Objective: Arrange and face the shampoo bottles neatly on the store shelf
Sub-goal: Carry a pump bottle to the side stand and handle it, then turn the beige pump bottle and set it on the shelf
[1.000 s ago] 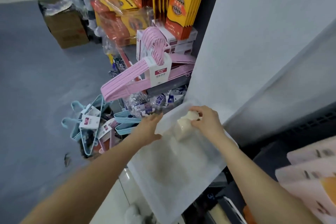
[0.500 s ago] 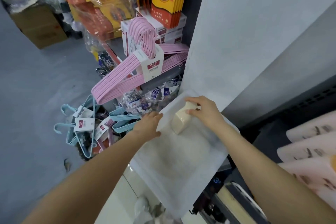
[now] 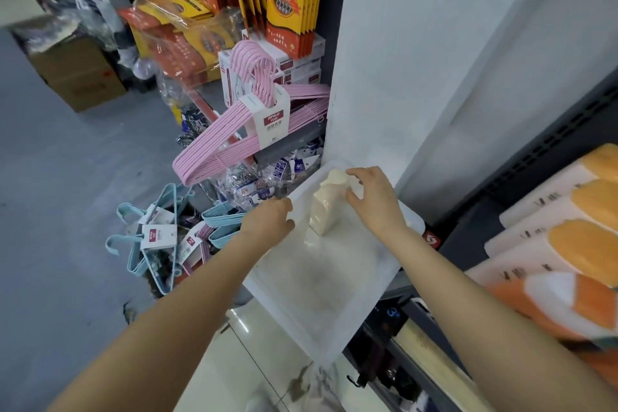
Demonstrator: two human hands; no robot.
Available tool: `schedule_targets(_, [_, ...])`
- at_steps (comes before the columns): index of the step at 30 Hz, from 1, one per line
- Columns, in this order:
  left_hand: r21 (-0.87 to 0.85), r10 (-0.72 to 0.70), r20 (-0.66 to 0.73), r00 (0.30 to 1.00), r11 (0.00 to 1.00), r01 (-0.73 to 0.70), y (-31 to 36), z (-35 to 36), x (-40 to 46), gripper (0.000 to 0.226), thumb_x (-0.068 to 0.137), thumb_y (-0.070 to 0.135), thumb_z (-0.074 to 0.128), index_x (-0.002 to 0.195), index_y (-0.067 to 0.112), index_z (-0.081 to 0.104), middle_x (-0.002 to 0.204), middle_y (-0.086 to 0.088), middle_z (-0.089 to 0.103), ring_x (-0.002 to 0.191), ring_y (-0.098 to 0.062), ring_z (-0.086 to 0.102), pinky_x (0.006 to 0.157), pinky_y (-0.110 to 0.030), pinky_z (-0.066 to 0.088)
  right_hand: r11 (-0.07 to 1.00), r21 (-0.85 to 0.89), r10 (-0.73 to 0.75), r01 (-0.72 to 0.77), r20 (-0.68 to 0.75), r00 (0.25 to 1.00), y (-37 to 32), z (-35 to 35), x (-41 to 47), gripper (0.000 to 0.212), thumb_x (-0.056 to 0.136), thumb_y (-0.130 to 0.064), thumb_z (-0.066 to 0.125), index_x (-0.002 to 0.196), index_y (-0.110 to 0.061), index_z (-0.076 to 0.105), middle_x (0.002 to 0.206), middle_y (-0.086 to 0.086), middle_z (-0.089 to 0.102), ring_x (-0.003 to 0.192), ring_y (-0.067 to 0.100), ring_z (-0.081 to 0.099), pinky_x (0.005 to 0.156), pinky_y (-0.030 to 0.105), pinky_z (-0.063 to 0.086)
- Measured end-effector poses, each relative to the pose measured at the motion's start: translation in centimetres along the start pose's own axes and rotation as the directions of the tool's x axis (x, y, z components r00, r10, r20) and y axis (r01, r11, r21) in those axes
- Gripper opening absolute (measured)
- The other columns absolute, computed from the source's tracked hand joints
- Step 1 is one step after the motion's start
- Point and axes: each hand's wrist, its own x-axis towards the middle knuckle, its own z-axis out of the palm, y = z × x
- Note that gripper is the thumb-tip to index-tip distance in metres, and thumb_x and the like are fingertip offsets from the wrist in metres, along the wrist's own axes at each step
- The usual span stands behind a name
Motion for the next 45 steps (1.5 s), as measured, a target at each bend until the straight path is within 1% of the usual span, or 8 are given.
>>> schedule_targets(6, [-0.136,0.098,-0.126,0.987,0.984,-0.115,2.1,-1.1,-6.5,0.031,0.093,0.025,0.050,0.123,0.017,0.055,0.113,-0.005,0.066,0.103,-0.025,0.060,0.087,-0.038,0.051,0.994,-0.103,0.036,-0.028,0.078,0.996,-1.6,-1.8,-7.8,0.029,0.095,-0.025,0.050,0.120,-0.013,0.060,0.111,0.008,0.058,0.103,0.022,0.055,0.089,0.035,0.045])
schedule_targets(11, [-0.150,0.293,-0.041,0.955,0.944,-0.295,3.2,-0.2,-13.0,0.028,0.093,0.027,0.053,0.119,0.018,0.057,0.113,-0.003,0.064,0.099,-0.023,0.059,0.085,-0.036,0.050,0.977,-0.195,0.109,-0.089,0.096,0.989,-2.7,-3.1,-16.5,0.031,0.094,-0.035,0.053,0.116,-0.015,0.061,0.109,0.005,0.061,0.103,0.022,0.057,0.086,0.038,0.048])
schedule_targets(17, [-0.032,0.481,0.033,0.876,0.876,-0.481,7.0,1.1,-20.7,0.028,0.094,0.030,0.050,0.120,0.020,0.055,0.116,-0.004,0.061,0.104,-0.023,0.057,0.082,-0.033,0.047,0.932,-0.236,0.278,-0.273,-0.015,0.960,-2.3,-5.0,-28.9,0.026,0.094,-0.032,0.053,0.105,-0.012,0.067,0.100,0.005,0.068,0.091,0.023,0.061,0.079,0.042,0.052])
schedule_targets(23, [0.004,0.681,0.093,0.727,0.730,-0.684,14.4,4.1,-28.0,0.026,0.092,0.029,0.053,0.114,0.017,0.058,0.112,-0.004,0.064,0.104,-0.024,0.058,0.084,-0.035,0.050,0.848,-0.163,0.485,-0.505,-0.148,0.862,0.5,-7.8,-40.9,0.024,0.093,-0.032,0.053,0.099,-0.015,0.069,0.095,0.007,0.068,0.091,0.025,0.061,0.078,0.039,0.052])
schedule_targets(29, [-0.017,0.832,0.213,0.512,0.528,-0.849,24.5,8.6,-34.5,0.027,0.088,0.029,0.058,0.114,0.020,0.060,0.117,-0.005,0.062,0.109,-0.025,0.056,0.089,-0.040,0.049,0.724,-0.063,0.654,-0.687,-0.252,0.713,4.9,-11.7,-53.4,0.032,0.090,-0.038,0.055,0.114,-0.018,0.064,0.106,0.010,0.067,0.105,0.029,0.058,0.086,0.039,0.049])
schedule_targets(35, [-0.039,0.902,0.297,0.315,0.341,-0.939,35.9,13.3,-42.7,0.029,0.088,0.025,0.058,0.115,0.017,0.061,0.121,-0.005,0.061,0.111,-0.025,0.056,0.093,-0.036,0.046,0.628,-0.018,0.736,-0.778,-0.313,0.601,11.0,-17.2,-66.1,0.022,0.092,-0.031,0.056,0.085,-0.012,0.064,0.098,0.016,0.068,0.085,0.027,0.058,0.073,0.034,0.046])
schedule_targets(40, [-0.087,0.918,0.296,0.264,0.301,-0.950,43.7,17.0,-48.8,0.026,0.088,0.024,0.059,0.112,0.016,0.062,0.117,-0.005,0.064,0.108,-0.022,0.058,0.093,-0.036,0.047,0.585,0.041,0.765,-0.810,-0.359,0.535,15.7,-21.4,-74.5,0.032,0.091,-0.034,0.058,0.115,-0.014,0.063,0.110,0.014,0.068,0.105,0.030,0.060,0.086,0.036,0.048])
schedule_targets(45, [-0.112,0.915,0.359,0.183,0.237,-0.965,51.4,19.8,-53.1,0.024,0.088,0.030,0.060,0.109,0.019,0.062,0.111,-0.002,0.065,0.102,-0.018,0.059,0.092,-0.036,0.048,0.561,0.060,0.783,-0.826,-0.364,0.505,20.3,-25.6,-81.1,0.027,0.090,-0.031,0.058,0.108,-0.013,0.066,0.107,0.012,0.069,0.104,0.031,0.060,0.085,0.033,0.047])
